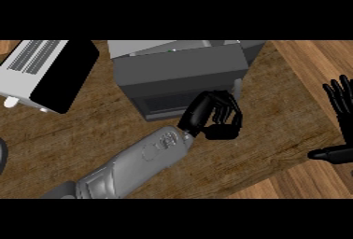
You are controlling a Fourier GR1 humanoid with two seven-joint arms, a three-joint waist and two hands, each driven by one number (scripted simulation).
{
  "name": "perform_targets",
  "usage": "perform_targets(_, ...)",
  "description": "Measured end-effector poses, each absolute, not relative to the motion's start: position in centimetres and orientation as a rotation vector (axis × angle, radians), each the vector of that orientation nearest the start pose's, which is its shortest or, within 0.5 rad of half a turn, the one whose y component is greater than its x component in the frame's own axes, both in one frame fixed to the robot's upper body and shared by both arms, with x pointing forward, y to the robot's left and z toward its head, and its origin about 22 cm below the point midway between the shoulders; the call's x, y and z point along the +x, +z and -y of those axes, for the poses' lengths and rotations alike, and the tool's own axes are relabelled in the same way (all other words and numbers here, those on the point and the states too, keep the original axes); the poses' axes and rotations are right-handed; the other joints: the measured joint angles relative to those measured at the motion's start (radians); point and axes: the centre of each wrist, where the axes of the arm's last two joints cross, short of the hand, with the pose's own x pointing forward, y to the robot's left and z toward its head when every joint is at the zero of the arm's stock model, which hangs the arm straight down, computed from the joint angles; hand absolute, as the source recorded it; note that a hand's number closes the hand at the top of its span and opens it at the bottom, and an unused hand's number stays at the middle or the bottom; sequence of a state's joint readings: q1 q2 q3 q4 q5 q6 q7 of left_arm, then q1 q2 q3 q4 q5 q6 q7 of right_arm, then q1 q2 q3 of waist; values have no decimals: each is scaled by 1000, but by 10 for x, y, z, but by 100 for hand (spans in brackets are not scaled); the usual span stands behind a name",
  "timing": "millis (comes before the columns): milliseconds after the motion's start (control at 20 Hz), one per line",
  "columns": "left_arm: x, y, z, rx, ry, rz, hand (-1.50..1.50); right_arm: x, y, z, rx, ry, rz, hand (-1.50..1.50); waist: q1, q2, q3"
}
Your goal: Pick up the milk, place it into the microwave and close the microwave
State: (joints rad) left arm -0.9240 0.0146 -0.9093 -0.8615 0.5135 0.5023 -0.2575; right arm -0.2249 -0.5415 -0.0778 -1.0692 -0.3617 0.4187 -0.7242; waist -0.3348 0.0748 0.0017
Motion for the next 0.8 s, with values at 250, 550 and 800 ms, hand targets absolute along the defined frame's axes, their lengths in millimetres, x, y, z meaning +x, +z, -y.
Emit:
perform_targets(250, 343, 51, 3, -168, -596, 1794, 150, 297, 30, 392, 240, 236, 2066, -150, -27, 12, 1)
perform_targets(550, 357, 79, 11, -167, -553, 1861, 150, 307, 45, 383, 317, 275, 2074, -150, -54, 21, 4)
perform_targets(800, 366, 91, 11, -149, -542, 1895, 150, 314, 58, 375, 397, 327, 2060, -150, -69, 26, 6)
